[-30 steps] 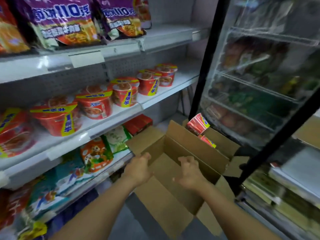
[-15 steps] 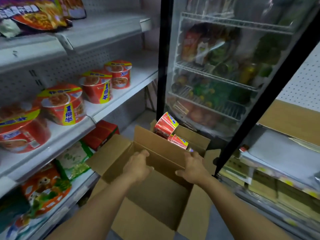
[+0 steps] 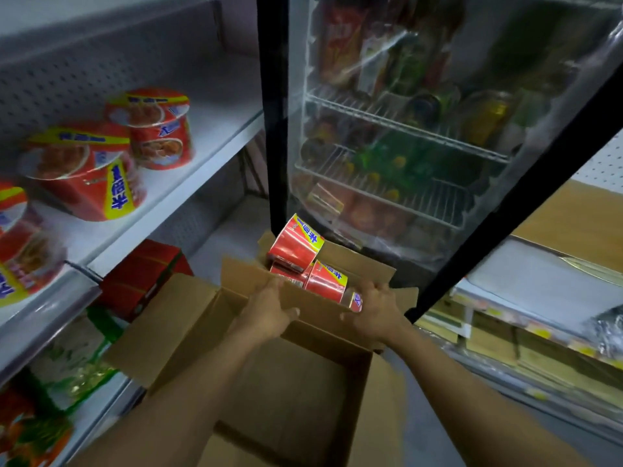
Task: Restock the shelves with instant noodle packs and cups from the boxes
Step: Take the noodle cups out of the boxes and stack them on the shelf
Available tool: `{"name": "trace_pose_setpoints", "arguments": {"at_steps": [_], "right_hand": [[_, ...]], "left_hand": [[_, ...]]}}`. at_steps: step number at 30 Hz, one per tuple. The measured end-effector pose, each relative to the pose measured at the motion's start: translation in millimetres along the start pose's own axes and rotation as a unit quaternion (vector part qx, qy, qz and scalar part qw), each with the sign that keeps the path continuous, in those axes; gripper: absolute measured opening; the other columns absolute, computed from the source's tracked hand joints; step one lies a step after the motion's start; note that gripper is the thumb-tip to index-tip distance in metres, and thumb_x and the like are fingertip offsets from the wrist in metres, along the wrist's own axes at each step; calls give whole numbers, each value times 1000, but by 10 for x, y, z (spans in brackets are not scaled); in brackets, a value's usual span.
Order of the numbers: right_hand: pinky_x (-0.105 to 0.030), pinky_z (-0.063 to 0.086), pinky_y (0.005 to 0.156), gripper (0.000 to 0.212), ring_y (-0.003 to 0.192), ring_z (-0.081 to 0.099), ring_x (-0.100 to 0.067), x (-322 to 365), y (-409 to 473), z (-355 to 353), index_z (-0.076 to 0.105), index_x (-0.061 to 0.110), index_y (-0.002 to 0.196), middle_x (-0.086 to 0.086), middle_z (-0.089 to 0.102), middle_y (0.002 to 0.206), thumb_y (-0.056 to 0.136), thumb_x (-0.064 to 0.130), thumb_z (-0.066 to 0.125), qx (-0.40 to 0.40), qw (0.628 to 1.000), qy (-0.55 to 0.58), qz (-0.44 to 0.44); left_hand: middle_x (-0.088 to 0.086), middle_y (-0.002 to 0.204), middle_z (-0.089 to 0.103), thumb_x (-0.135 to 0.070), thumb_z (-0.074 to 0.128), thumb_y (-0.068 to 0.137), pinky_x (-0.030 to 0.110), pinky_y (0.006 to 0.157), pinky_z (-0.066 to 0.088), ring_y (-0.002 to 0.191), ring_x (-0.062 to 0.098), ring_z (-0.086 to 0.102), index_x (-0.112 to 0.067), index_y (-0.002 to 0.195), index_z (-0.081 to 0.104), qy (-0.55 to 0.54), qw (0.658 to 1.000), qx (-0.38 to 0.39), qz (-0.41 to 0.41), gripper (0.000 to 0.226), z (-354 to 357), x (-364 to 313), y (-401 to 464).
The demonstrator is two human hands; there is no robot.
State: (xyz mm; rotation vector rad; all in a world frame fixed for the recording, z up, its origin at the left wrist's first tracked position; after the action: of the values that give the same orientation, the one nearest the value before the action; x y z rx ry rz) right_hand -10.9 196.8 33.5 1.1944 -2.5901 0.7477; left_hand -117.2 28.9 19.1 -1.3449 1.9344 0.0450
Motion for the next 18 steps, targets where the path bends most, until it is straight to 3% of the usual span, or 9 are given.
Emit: {"name": "trace_pose_setpoints", "arguments": {"at_steps": [3, 6, 10, 13, 15, 18], "right_hand": [[-35, 36, 99, 69, 126, 36, -31, 8, 345, -27, 36, 14, 137, -14, 39, 135, 81, 38, 68, 8, 1000, 0, -11], [-34, 35, 98, 75, 126, 34, -30, 43, 736, -37, 33, 14, 140, -14, 40, 136, 78, 37, 71, 21, 999, 4, -28], [-36, 35, 103, 78, 132, 30, -30, 129, 1290, -28, 28, 11, 144, -14, 31, 144, 83, 35, 70, 46, 997, 19, -57], [-37, 34, 104, 79, 133, 32, -31, 194, 1690, 27, 29, 12, 143, -15, 33, 145, 81, 33, 72, 40, 993, 50, -95], [-39, 31, 110, 86, 138, 28, -31, 243, 1944, 108, 23, 10, 147, -15, 30, 150, 81, 35, 73, 56, 990, 52, -117], [-39, 20, 117, 95, 145, 16, -27, 303, 2279, 244, 10, 10, 152, -11, 16, 158, 84, 39, 69, 86, 987, 47, -127]], "left_hand": [[5, 124, 57, -27, 72, 83, 34, 95, 46, 114, 25, 56, -20, 126, 47, -31, 999, -18, -11, 50, 4, -71, 251], [3, 113, 62, -24, 72, 83, 33, 90, 47, 106, 24, 60, -23, 108, 47, -72, 996, -32, -32, 35, 32, -129, 526], [2, 115, 55, -31, 67, 86, 26, 85, 41, 109, 22, 56, -14, 124, 47, -103, 991, -47, -77, 46, 125, -138, 966], [-3, 104, 44, -36, 62, 90, 14, 76, 32, 107, 19, 55, -11, 129, 52, -102, 989, -62, -91, 48, 230, -122, 1290], [-2, 108, 48, -39, 58, 92, 16, 78, 39, 98, 16, 56, -10, 125, 54, -155, 977, -77, -121, 44, 314, -106, 1491], [8, 107, 64, -41, 52, 95, 31, 85, 49, 96, 23, 63, -6, 115, 57, -285, 935, -89, -189, 41, 446, -114, 1722]]}}
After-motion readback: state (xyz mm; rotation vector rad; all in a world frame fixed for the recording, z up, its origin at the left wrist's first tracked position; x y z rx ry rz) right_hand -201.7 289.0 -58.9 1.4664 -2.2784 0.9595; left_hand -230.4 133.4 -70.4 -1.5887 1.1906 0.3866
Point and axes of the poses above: each hand's wrist, its own y-axis towards the middle knuckle, its own z-axis out of the palm, x = y × z, the point moved 3 cm from there along y, towards the middle knuckle
